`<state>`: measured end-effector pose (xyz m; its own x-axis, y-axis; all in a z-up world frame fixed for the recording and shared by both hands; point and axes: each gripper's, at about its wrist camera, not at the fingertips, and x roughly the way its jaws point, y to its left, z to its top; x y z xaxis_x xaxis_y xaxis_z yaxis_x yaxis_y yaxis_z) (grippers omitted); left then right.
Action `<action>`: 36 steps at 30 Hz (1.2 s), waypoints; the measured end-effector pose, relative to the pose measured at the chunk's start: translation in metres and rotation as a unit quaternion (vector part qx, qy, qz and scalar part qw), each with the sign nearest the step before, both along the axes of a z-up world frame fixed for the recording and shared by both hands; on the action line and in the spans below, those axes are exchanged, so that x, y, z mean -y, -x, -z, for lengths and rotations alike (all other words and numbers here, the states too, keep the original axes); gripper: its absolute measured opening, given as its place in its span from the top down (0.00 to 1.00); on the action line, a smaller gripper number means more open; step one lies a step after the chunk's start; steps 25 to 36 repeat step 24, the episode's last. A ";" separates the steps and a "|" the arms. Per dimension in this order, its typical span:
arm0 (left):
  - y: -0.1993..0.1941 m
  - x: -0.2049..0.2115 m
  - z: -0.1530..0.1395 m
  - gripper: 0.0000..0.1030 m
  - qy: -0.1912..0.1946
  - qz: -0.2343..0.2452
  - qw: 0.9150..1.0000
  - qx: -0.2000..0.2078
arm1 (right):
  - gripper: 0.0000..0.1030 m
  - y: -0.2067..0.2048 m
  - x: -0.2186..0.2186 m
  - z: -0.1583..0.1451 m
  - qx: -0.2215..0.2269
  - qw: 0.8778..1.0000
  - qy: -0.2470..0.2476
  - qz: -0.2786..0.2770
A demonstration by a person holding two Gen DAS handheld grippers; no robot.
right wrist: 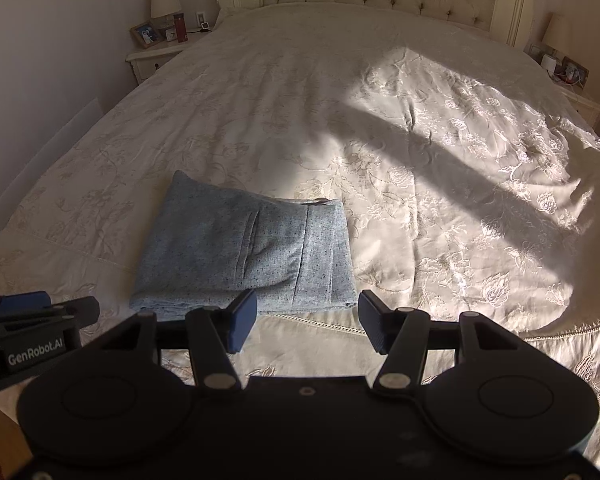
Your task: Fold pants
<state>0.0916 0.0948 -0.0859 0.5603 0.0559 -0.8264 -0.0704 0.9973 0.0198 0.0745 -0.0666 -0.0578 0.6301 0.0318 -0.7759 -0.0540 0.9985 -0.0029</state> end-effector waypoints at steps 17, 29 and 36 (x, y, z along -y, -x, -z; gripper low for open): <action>0.004 0.011 -0.003 0.46 -0.015 0.000 1.000 0.003 | 0.42 0.001 0.005 0.000 0.003 1.000 -0.010 -0.006; 0.009 0.019 -0.005 0.46 -0.017 -0.006 1.000 0.006 | 0.42 0.002 0.011 0.000 0.003 1.000 -0.017 -0.014; 0.009 0.019 -0.005 0.46 -0.017 -0.006 1.000 0.006 | 0.42 0.002 0.011 0.000 0.003 1.000 -0.017 -0.014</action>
